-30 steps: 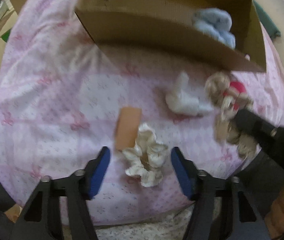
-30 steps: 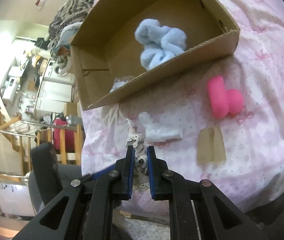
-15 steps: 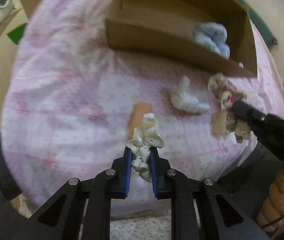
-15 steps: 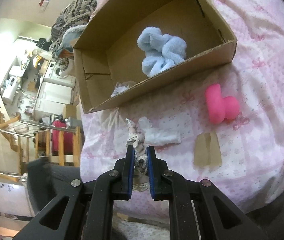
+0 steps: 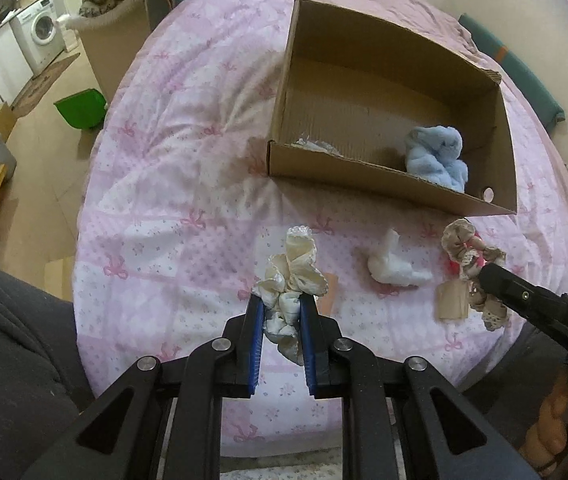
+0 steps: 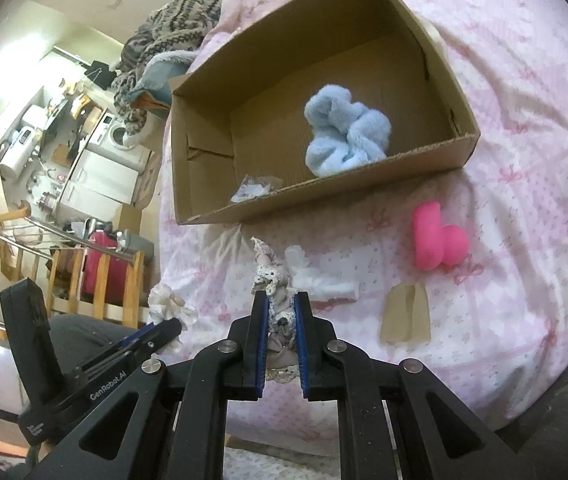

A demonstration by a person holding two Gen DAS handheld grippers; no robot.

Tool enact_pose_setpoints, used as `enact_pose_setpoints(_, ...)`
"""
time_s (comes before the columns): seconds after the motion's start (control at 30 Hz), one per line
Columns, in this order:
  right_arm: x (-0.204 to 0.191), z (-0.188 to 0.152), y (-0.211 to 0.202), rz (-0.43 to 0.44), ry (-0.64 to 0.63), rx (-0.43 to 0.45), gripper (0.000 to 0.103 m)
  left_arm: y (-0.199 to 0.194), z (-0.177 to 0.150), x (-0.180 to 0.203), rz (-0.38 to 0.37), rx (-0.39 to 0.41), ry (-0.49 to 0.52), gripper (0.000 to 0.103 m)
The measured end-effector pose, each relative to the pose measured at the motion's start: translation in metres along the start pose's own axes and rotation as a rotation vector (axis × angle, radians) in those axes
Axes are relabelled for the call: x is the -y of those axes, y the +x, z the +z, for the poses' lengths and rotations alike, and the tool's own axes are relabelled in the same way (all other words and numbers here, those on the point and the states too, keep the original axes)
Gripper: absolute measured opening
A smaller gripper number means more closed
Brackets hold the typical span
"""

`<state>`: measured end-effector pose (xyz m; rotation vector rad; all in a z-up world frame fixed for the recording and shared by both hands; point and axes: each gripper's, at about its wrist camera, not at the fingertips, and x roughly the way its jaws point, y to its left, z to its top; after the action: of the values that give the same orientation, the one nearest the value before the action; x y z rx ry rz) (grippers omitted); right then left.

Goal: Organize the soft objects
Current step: 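Grasp the lace scrunchie with the right tool while the left tool grasps the cream scrunchie, then carry both scrunchies into the box and open both tools to release them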

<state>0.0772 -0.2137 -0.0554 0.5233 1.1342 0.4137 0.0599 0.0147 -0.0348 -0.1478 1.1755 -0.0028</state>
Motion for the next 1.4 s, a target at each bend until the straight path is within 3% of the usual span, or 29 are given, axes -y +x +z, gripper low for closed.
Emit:
enact_pose_setpoints(0.2,-0.005,0.0,-0.009,0.012,-0.019,0.028,0.014,-0.007,0.003,0.0,0.031,0.025,-0.008,0.016)
enact_pose_setpoints(0.73,-0.019,0.016,-0.042,0.046,-0.05,0.119,0.014,-0.042,0.049,0.0,0.031,0.14,0.019,0.016)
enact_pose_setpoints(1.4,-0.01,0.091,-0.08,-0.035,-0.124,0.249,0.014,-0.052,0.121,0.027,0.019,0.254,0.089,0.016)
